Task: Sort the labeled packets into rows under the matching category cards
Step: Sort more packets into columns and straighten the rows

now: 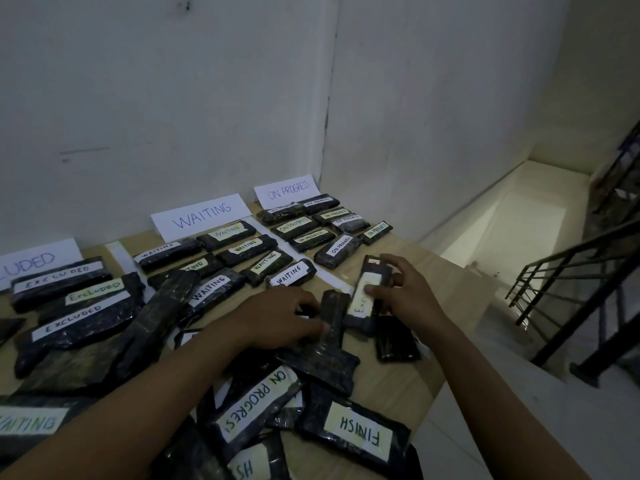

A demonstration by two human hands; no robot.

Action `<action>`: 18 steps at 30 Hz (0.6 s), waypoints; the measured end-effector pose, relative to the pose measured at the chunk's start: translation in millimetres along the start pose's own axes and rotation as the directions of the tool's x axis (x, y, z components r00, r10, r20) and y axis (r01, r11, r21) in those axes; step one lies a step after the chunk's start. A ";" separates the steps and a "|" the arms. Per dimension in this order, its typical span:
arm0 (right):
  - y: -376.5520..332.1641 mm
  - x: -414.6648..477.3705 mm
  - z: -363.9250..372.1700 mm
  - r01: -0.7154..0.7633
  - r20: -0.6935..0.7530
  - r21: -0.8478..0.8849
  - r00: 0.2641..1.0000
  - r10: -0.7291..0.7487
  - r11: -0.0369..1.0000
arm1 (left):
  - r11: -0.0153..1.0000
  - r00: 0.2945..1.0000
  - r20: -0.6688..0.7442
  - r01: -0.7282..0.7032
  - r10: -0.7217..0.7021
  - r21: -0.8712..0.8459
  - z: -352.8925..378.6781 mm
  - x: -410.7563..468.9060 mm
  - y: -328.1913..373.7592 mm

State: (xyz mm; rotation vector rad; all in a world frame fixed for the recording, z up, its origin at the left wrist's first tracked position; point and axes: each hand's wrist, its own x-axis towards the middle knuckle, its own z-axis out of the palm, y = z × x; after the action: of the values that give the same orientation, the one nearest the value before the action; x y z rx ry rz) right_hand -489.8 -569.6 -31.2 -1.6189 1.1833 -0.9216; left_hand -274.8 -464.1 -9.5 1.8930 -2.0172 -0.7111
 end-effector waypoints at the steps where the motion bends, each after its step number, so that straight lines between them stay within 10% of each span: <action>1: 1.7 -6.0 -5.1 0.012 -0.047 0.031 0.999 -0.011 0.999 | 0.997 1.000 -0.007 0.023 -0.022 0.071 -0.1 4.1 7.9; 9: 27.9 -48.2 -16.9 0.156 -0.057 -0.222 0.983 -0.172 0.962 | 0.935 0.975 -0.114 0.214 -0.189 0.284 25.8 43.8 49.4; 15: 33.7 -51.2 -15.4 0.198 -0.076 -0.310 0.970 -0.232 0.930 | 0.938 0.922 -0.212 0.285 -0.325 -0.198 16.8 52.2 48.5; 18: 32.6 -52.7 -14.8 0.231 -0.035 -0.339 0.966 -0.258 0.912 | 0.731 0.894 -0.158 0.228 -0.418 -0.644 6.2 44.7 42.3</action>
State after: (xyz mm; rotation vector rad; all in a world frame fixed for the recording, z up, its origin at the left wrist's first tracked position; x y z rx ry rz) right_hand -526.8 -526.7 -60.3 -2.0559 1.2600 -0.9888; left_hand -318.3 -506.5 2.3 1.8102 -1.0772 -0.9595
